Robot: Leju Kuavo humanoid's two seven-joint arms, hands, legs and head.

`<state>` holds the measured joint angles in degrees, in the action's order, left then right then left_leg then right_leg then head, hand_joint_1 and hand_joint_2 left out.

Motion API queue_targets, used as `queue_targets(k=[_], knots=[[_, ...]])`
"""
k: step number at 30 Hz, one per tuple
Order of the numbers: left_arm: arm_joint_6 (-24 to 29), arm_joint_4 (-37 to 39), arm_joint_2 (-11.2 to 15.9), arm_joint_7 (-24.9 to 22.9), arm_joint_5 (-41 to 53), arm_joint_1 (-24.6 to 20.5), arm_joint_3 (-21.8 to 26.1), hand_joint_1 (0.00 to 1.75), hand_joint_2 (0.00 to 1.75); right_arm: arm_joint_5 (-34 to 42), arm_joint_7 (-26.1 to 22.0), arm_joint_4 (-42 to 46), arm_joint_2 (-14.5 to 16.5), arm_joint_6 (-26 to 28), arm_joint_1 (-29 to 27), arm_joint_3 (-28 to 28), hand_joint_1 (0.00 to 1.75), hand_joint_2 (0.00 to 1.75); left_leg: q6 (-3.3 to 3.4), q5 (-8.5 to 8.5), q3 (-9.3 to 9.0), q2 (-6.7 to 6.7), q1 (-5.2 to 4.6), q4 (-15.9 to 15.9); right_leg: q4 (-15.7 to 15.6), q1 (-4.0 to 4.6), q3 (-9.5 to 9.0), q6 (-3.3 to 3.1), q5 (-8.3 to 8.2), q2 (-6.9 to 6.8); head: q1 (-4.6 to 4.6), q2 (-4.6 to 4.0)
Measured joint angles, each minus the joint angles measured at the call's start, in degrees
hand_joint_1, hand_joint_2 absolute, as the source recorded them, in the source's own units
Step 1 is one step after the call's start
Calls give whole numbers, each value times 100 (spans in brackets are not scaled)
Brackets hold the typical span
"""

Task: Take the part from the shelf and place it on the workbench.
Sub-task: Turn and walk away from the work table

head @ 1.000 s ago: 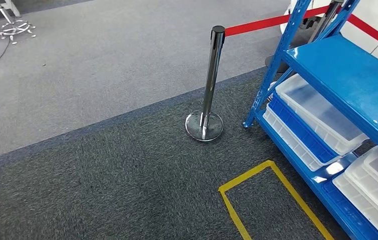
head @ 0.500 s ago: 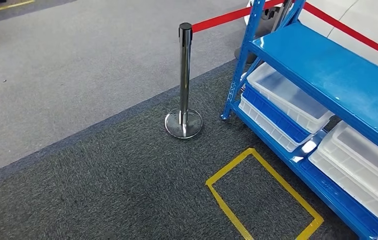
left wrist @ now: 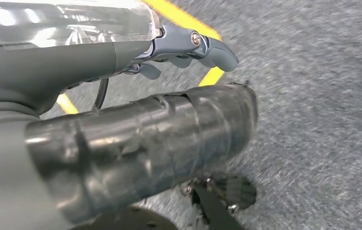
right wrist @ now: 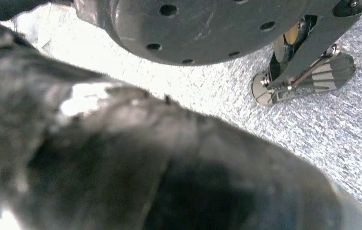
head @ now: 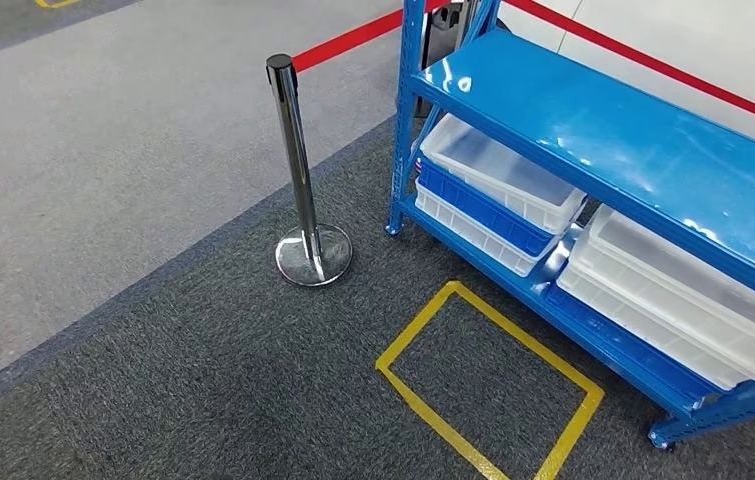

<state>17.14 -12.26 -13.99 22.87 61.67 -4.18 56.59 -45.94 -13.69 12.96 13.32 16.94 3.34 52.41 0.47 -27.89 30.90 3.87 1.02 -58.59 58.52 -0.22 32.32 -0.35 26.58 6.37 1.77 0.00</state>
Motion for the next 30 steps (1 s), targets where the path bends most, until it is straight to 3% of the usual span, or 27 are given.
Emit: queue_targets(k=[2,3,4,5,7,8,9,10,11,13,15,17,18,20,22,23,24,25,27,29,30], knots=[[-16,0,0,6,12,-21,-2,0,0,-3,-6,0,-2,-4,-18,0,0,0,52,8,-20,-78,-12,22,-7,-11,30,75,-11,89,-1,0],[-24,0,-1,8,15,-24,-3,0,0,-4,-6,0,-2,-4,-28,0,0,0,91,27,-34,-140,-11,48,16,-13,44,108,7,51,1,0],[-30,0,-3,9,15,-20,-3,0,0,-6,-6,0,-3,-4,-32,0,0,0,130,46,-44,-212,-5,75,119,-12,93,138,80,-70,7,0],[-33,0,-4,8,15,-13,-3,0,0,-10,-6,0,-4,-5,-31,0,0,0,163,60,-50,-290,3,101,338,-7,194,166,217,-230,13,0],[-36,0,-3,6,14,7,-2,0,0,-25,-6,0,-4,-8,-26,0,0,0,192,53,-48,-448,-9,105,1060,-10,544,214,591,-529,23,0],[-37,0,-3,3,13,16,-1,0,0,-32,-5,0,-4,-10,-25,0,0,0,196,43,-48,-532,-16,102,1404,-19,717,232,717,-574,22,0],[-37,0,-2,1,11,20,-1,0,0,-37,-5,0,-4,-12,-27,0,0,0,197,29,-54,-615,-20,100,1584,-28,809,241,735,-595,22,0],[-36,0,-2,-1,10,18,-1,0,0,-40,-4,0,-4,-14,-32,1,0,0,194,14,-67,-693,-23,99,1544,-33,787,241,642,-611,22,0],[-36,0,-3,-1,9,13,-1,0,0,-41,-4,0,-5,-15,-37,1,0,0,187,-3,-87,-760,-25,99,1274,-34,646,230,458,-643,22,0],[-33,0,-5,0,8,4,-1,0,0,-47,-5,0,-8,-15,-35,2,0,0,155,-48,-142,-879,-39,98,465,6,221,164,103,-842,23,0],[-28,0,-6,-1,8,-3,-1,0,0,-53,-5,0,-10,-15,-19,2,0,0,98,-90,-182,-982,-57,97,34,64,13,73,1,-984,21,0],[-15,0,-7,-5,9,-28,-1,0,0,-55,-4,0,-10,-15,-24,2,0,0,39,-114,-225,-1082,-71,110,-3,83,19,7,14,-905,20,0],[-9,0,-7,-8,11,-43,-1,0,0,-55,-4,0,-9,-15,-32,2,0,0,7,-140,-244,-1060,-67,96,-26,65,9,-23,3,-848,20,0],[1,0,-5,-14,13,-48,-1,0,0,-56,-3,0,-8,-15,-33,2,0,0,-46,-338,-153,-807,-53,-168,-77,20,-15,-92,-30,-734,17,0],[7,0,-4,-22,15,-25,-1,0,0,-57,-2,0,-8,-16,-20,2,0,0,-75,-714,185,-515,-33,-880,-88,2,-18,-135,-42,-610,14,0],[8,0,-4,-31,17,-11,-1,0,0,-58,-2,0,-8,-17,-16,2,0,0,-84,-858,379,-465,-30,-1264,-84,3,-16,-142,-41,-538,14,0],[8,0,-4,-39,19,-1,-1,0,0,-60,-2,0,-8,-17,-16,2,0,0,-90,-898,519,-447,-30,-1515,-79,4,-19,-145,-39,-460,14,0],[9,0,-4,-48,20,4,-1,0,0,-63,-2,0,-8,-18,-18,2,0,0,-90,-810,566,-439,-29,-1549,-71,3,-25,-142,-37,-375,14,0],[9,0,-4,-57,21,5,-1,0,0,-69,-2,0,-8,-20,-20,2,0,0,-72,-353,365,-354,-20,-967,-39,-2,-38,-121,-21,-202,13,0],[9,0,-3,-58,23,11,1,0,0,-72,-2,0,-7,-24,-10,2,0,0,-44,-41,100,-54,5,-261,23,-1,-3,-73,8,-50,15,0],[9,0,-2,-58,25,10,1,0,0,-72,-2,0,-7,-27,-4,2,0,0,-34,-1,38,67,10,-80,51,-5,30,-39,15,13,16,0]])
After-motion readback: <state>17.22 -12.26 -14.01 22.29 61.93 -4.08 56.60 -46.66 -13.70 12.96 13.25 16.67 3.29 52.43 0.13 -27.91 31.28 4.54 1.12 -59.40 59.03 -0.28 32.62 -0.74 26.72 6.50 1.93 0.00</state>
